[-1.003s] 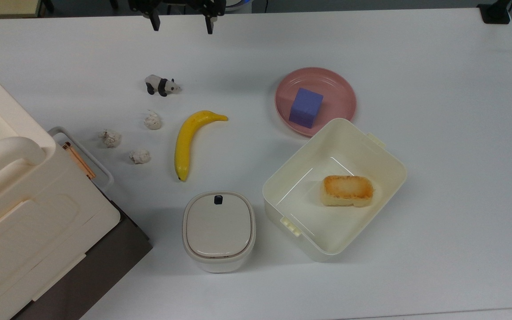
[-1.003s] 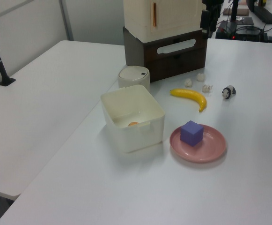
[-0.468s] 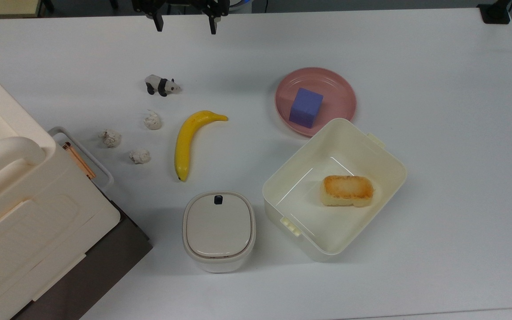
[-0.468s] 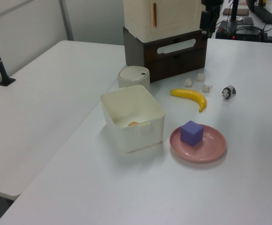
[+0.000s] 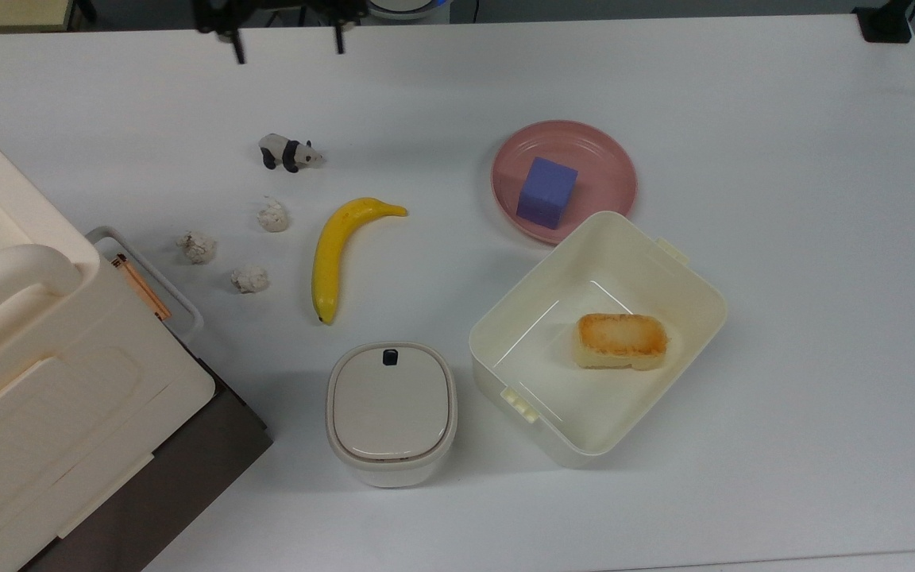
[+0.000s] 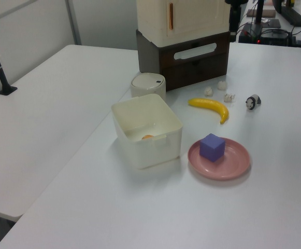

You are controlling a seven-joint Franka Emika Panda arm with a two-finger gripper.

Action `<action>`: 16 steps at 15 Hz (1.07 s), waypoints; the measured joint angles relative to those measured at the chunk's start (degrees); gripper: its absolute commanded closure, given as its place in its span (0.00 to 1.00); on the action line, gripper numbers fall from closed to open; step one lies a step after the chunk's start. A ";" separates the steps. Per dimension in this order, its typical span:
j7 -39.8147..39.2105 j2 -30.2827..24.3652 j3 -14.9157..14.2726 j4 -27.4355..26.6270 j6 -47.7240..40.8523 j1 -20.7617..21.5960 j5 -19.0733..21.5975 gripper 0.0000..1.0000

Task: Slide the drawer open
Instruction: 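Move the gripper down to the handle of the brown drawer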

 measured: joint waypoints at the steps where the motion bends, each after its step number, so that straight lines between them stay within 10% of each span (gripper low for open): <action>1: -5.94 0.40 -1.45 -0.02 1.07 -0.08 -0.13 0.00; 6: -20.84 4.43 -5.56 -4.63 16.99 -0.62 -4.33 0.00; 16: -22.34 12.94 -7.05 -9.75 36.53 -0.59 -8.59 0.00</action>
